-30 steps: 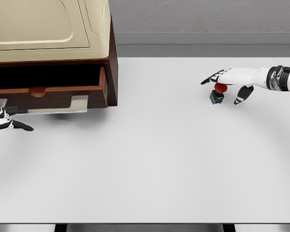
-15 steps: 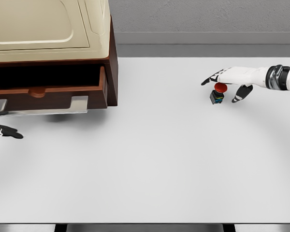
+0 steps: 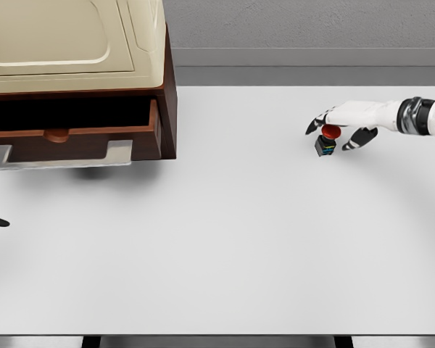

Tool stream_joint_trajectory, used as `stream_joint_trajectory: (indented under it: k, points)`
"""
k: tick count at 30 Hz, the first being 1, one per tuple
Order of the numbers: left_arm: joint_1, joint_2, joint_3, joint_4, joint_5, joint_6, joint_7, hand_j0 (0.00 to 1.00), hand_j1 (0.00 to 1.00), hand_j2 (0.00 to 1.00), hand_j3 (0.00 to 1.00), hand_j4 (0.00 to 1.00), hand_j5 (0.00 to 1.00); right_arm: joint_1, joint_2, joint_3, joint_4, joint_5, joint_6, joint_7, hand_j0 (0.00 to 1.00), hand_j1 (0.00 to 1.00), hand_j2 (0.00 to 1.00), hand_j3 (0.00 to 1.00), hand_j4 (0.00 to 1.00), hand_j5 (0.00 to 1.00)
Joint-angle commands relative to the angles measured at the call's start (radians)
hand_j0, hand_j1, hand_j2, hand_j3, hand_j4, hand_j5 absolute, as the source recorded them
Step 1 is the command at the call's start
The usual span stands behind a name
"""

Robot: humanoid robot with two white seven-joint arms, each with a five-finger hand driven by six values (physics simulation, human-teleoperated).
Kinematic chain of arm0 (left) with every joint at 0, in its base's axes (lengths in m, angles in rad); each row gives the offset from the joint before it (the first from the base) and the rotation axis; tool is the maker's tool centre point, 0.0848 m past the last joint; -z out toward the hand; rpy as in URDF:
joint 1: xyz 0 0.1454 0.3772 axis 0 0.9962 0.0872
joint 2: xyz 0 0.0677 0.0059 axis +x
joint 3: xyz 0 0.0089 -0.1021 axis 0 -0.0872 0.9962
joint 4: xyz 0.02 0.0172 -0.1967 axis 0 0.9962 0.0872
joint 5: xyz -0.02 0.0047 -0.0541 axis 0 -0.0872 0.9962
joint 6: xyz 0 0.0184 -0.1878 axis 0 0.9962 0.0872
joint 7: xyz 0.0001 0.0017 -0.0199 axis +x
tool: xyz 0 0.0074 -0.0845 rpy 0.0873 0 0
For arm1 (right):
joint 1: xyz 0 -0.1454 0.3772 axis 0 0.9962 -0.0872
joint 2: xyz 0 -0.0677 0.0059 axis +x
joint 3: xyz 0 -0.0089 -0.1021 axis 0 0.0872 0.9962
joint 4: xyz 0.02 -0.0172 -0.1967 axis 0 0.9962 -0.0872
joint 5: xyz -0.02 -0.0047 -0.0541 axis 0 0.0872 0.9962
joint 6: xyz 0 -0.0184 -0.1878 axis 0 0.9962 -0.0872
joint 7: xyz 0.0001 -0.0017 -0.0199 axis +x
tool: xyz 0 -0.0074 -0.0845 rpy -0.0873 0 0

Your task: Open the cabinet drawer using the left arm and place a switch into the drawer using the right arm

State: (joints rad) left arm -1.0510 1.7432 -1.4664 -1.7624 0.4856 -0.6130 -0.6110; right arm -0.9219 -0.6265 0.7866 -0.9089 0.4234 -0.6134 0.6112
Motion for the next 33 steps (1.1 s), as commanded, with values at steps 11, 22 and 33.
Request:
stream_joint_trajectory:
  k: [11,22,33]
  points:
    - [0.006,0.002,-0.048,0.0,0.004,0.002,0.0,1.0,1.0,1.0,1.0,1.0,1.0,0.002,0.005,0.0,0.001,-0.006,0.003,0.0,0.68,0.68,0.68,0.68,0.68,0.68]
    - [0.005,-0.113,-0.058,0.0,-0.002,0.002,0.0,1.0,1.0,1.0,1.0,1.0,1.0,0.0,0.007,-0.001,0.001,-0.02,0.003,0.0,0.44,0.44,0.44,0.44,0.44,0.44]
    - [0.008,-0.146,-0.057,0.0,-0.019,0.002,0.0,1.0,1.0,1.0,1.0,1.0,1.0,0.0,0.03,-0.013,-0.002,-0.025,0.003,0.0,0.31,0.31,0.31,0.31,0.31,0.31]
